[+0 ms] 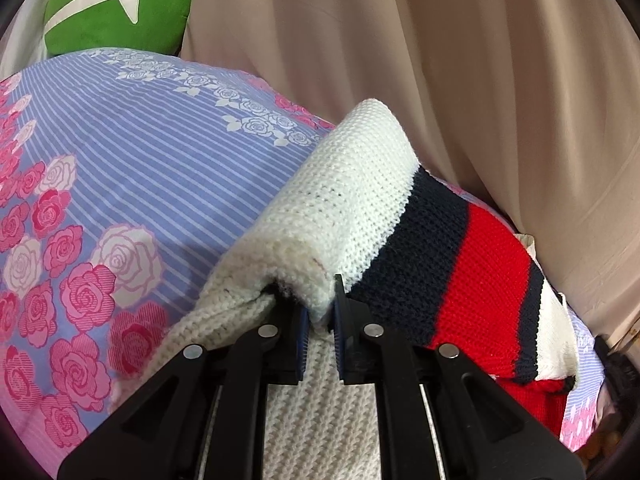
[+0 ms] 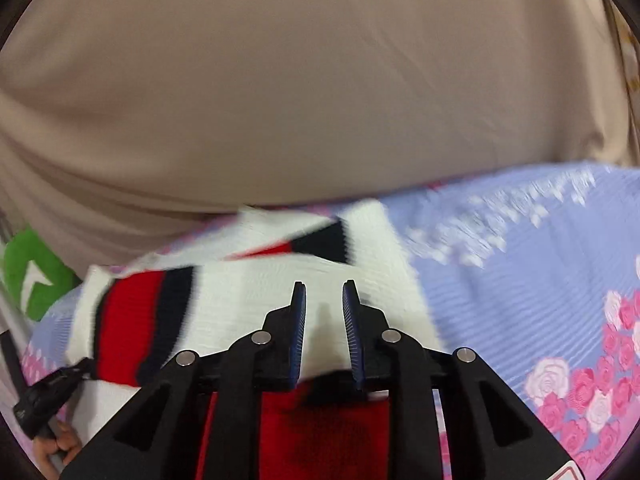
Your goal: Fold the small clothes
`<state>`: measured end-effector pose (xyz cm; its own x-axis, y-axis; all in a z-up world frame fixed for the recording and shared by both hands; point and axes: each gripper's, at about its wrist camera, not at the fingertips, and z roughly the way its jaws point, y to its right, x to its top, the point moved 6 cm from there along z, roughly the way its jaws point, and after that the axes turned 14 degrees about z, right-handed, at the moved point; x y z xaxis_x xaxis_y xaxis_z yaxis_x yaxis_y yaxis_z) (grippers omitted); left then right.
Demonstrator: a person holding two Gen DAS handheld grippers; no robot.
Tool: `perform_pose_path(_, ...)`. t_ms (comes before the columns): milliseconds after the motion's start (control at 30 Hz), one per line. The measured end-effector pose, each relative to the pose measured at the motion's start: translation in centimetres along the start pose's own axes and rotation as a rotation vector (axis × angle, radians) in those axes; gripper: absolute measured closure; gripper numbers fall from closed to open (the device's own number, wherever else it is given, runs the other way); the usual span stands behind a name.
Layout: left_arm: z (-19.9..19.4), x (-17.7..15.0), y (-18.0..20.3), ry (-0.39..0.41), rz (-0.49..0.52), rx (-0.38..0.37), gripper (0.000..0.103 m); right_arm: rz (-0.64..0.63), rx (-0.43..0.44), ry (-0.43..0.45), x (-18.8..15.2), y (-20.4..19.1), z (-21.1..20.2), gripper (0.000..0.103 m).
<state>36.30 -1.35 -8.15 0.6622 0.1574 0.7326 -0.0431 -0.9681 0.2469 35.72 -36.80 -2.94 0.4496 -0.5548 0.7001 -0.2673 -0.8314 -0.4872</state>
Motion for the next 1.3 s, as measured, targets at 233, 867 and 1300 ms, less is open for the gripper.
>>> perform_pose_path(233,0.2,-0.1,0.1,0.001,-0.001,-0.002,0.093,-0.27,0.252,-0.291,-8.4,-13.4,7.2,0.084)
perform_pose_path(867,-0.8,0.0,-0.8,0.046,-0.07,-0.052,0.083,0.06,0.017,-0.147,-1.5,8.7,-0.9,0.061)
perform_pose_path(1300,-0.9,1.8,-3.1,0.018,-0.061,0.041,0.094,0.016,0.083,-0.084,-1.6,3.3,-2.2,0.094)
